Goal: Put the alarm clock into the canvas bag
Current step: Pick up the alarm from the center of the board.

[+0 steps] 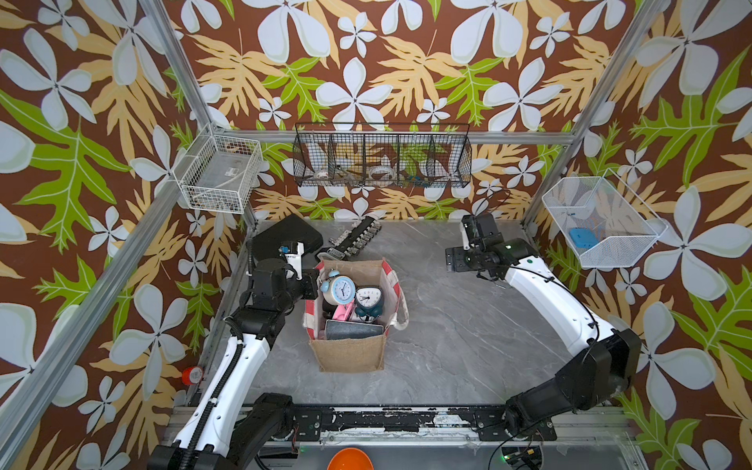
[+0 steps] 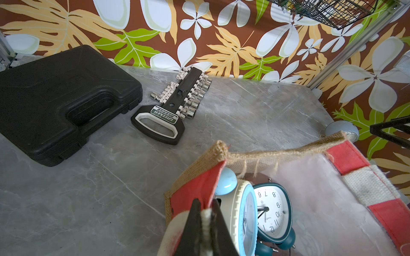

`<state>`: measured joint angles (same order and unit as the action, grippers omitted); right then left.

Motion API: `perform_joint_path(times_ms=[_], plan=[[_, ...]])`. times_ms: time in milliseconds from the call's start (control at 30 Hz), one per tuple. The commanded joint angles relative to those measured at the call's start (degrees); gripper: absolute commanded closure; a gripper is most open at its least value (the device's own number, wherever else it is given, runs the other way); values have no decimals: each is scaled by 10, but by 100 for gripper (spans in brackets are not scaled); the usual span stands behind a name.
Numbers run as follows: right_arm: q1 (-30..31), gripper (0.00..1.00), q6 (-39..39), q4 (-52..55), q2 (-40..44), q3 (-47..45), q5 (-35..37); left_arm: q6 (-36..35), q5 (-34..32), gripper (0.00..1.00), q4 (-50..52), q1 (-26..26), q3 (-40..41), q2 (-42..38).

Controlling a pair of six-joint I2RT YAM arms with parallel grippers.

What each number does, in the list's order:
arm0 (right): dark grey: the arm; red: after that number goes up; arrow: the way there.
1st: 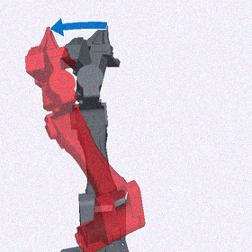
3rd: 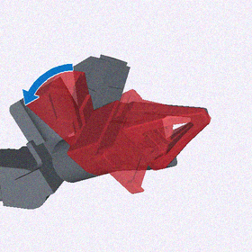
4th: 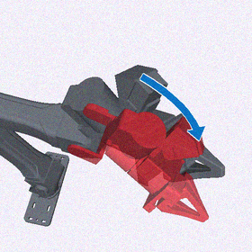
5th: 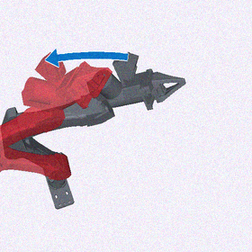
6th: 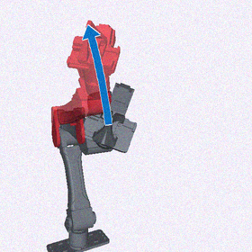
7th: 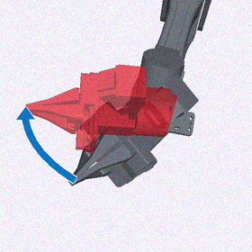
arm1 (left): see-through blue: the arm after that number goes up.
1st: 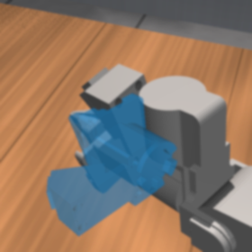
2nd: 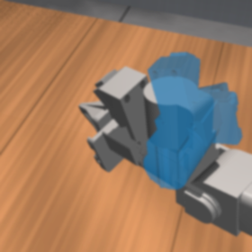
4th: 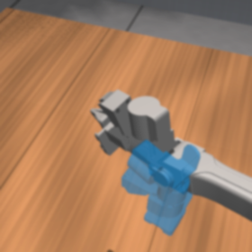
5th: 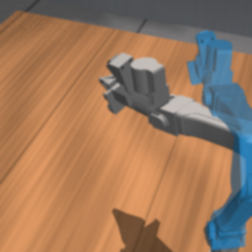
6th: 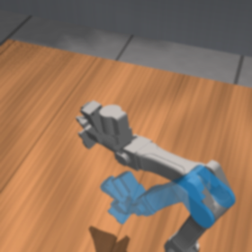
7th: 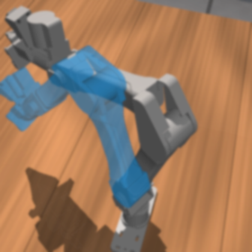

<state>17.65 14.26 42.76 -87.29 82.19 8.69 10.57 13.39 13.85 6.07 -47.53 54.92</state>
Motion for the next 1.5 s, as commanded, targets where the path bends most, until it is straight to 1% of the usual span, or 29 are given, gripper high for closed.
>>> perform_joint_path(times_ms=[0,133,267,400,500,633,733,1100,1467], plan=[[-44,7,-7,-41,13,-31,-13,3,1,100,-57,-1,-7,-3],[-109,6,3,-75,26,-70,-27,3,1,100,-57,-1,-7,-4],[-167,4,29,-132,40,-115,-27,3,3,100,-57,-1,-7,-3],[-203,2,56,-155,22,-122,-12,3,1,100,-57,-1,-7,-6],[-218,0,73,-158,-3,-110,9,3,2,100,-57,-1,-7,-6],[-230,0,80,-166,-37,-96,37,2,2,100,-56,-1,-7,-9],[-238,0,84,-171,-64,-82,29,3,3,100,-57,-1,-7,-10],[-239,0,79,-165,-160,-25,30,4,7,100,-58,-1,-7,-11],[-239,0,77,-166,-217,-14,51,4,6,100,-58,-1,-7,-9]])
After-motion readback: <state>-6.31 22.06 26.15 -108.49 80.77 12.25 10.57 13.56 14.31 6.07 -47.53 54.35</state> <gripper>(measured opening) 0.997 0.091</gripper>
